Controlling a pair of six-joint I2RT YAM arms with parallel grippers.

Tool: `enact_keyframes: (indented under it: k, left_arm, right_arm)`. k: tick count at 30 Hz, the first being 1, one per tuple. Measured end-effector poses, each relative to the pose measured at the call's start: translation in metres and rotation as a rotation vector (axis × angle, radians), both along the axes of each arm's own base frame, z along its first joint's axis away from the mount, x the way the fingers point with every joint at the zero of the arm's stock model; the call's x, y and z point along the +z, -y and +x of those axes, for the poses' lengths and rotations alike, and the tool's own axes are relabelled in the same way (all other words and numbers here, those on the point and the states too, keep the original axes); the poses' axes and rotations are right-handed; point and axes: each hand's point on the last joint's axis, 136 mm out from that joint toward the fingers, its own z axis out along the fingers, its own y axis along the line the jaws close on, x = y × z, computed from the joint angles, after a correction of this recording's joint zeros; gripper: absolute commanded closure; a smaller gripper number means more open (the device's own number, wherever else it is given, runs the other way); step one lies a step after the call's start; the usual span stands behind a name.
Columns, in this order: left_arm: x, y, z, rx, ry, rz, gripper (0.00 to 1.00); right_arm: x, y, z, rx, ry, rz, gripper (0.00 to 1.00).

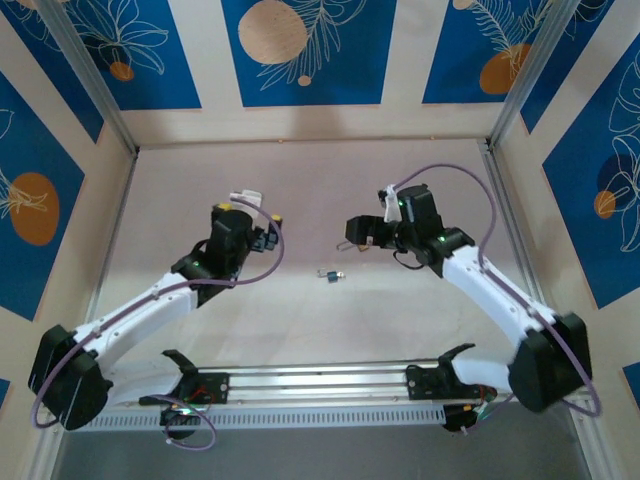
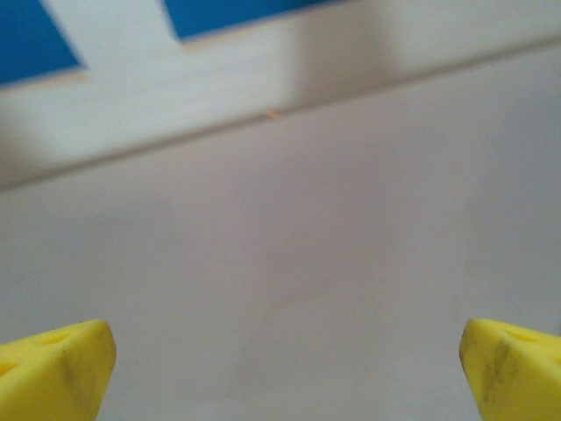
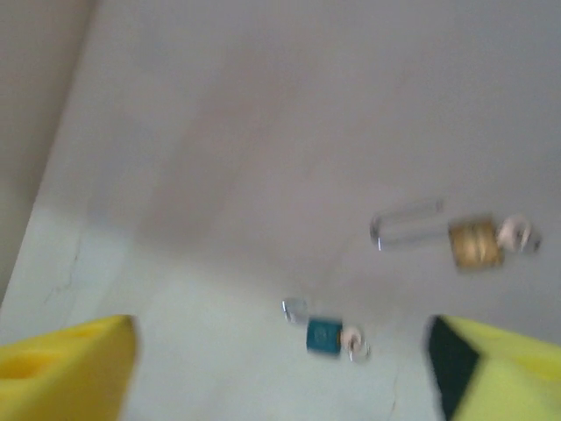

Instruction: Unlock with the key

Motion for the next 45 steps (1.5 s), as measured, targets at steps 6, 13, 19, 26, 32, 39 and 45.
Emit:
enact_keyframes:
  k: [6, 13, 19, 26, 32, 39, 45]
  left_arm:
    - [0.050, -0.060, 0.000, 0.311, 0.170, 0.171, 0.00]
    - [0.050, -0.085, -0.005, 0.449, 0.248, 0.301, 0.00]
    - [0.016, -0.064, -0.002, 0.277, 0.224, 0.349, 0.00]
    - [-0.041, -0.059, -0.011, 0.093, 0.248, 0.332, 0.00]
    - [-0.072, -0.095, -0.012, 0.147, 0.223, 0.223, 0.00]
    - [-0.113, -0.114, -0.001, 0.166, 0.131, 0.200, 0.00]
    - [-0.136, -0.116, 0.010, 0.148, 0.074, 0.209, 0.00]
  right_arm:
    - [0.069, 0.010, 0.008, -0.078, 0.271, -0.054, 0.01]
    - [0.052, 0.026, 0.017, -0.094, 0.277, -0.222, 0.01]
    - [0.066, 0.035, 0.015, -0.086, 0.398, -0.255, 0.01]
    - [0.044, 0.042, 0.030, -0.122, 0.390, -0.234, 0.01]
    - [0.028, 0.047, 0.037, -0.108, 0.397, -0.207, 0.01]
    - [0.032, 0.052, 0.032, -0.106, 0.418, -0.186, 0.01]
    - [0.027, 0.066, 0.024, -0.146, 0.445, -0.166, 0.01]
